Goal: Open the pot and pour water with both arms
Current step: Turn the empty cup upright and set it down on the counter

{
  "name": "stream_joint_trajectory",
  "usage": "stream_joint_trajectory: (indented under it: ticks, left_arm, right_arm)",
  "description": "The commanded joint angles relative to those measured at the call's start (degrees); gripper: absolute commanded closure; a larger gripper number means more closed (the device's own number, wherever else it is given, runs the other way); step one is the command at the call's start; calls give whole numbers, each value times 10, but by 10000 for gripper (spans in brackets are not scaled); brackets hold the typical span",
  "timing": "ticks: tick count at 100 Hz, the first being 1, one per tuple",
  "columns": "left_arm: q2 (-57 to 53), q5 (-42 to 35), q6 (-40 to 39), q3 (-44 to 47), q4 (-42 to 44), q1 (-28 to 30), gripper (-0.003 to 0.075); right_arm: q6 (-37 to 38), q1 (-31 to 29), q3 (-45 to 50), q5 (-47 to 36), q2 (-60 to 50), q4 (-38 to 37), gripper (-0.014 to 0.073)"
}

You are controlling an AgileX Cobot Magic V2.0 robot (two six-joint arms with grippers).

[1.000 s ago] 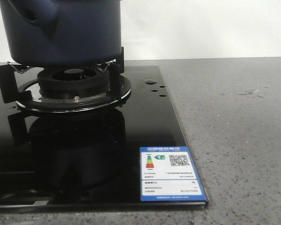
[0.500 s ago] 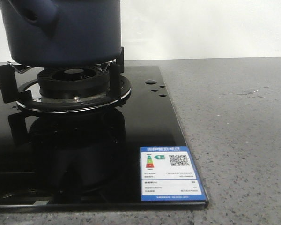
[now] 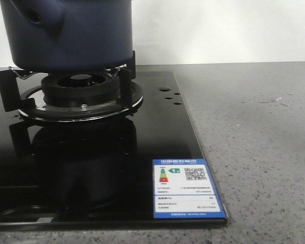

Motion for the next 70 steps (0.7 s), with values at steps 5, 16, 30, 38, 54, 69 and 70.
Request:
stream_joint_trajectory:
  ticks: [5, 16, 30, 38, 54, 69, 70]
  left_arm:
    - [-12, -63, -1, -19, 1, 1, 381]
    - [-12, -63, -1, -19, 1, 1, 381]
    - [-12, -63, -1, -19, 1, 1, 381]
    - [-12, -63, -1, -19, 1, 1, 381]
    - [-12, -63, -1, -19, 1, 1, 381]
    - [-12, -63, -1, -19, 1, 1, 381]
    - [-12, -63, -1, -19, 1, 1, 381]
  right_arm:
    - [4, -58, 69, -126, -68, 56, 334]
    - [4, -102, 145, -193, -101, 88, 334]
    - [4, -151, 240, -270, -141, 112, 334]
    - [4, -169, 279, -271, -155, 112, 334]
    - [4, -204, 359, -303, -175, 112, 334]
    - [4, -236, 425, -352, -174, 130, 334]
    - [4, -237, 427, -354, -174, 130, 334]
